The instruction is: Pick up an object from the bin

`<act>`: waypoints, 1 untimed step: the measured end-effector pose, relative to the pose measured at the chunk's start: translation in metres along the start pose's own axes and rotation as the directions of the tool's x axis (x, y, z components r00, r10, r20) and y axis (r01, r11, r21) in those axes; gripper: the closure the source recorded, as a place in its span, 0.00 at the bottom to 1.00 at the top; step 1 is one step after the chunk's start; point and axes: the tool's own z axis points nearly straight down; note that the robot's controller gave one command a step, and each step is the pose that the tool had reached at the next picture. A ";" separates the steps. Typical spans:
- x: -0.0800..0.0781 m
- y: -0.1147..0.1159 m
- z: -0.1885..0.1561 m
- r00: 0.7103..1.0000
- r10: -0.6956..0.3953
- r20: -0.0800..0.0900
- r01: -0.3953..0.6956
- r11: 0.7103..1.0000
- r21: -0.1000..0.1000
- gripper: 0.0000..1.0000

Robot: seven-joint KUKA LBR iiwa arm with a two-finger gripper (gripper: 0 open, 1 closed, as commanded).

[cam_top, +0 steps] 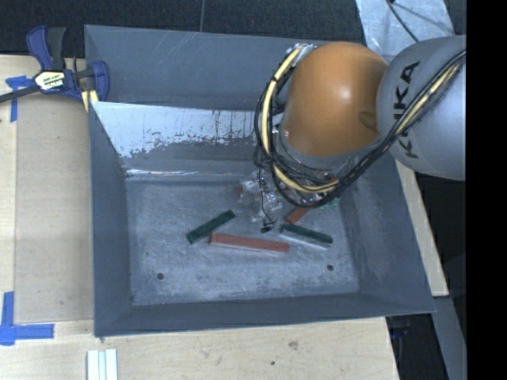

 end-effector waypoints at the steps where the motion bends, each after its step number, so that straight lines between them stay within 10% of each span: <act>1: 0.002 0.000 0.004 1.000 0.004 -0.008 -0.004 1.000 -0.002 0.00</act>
Offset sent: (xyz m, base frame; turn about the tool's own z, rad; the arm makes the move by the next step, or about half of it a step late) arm 0.0000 0.0000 0.0000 0.0000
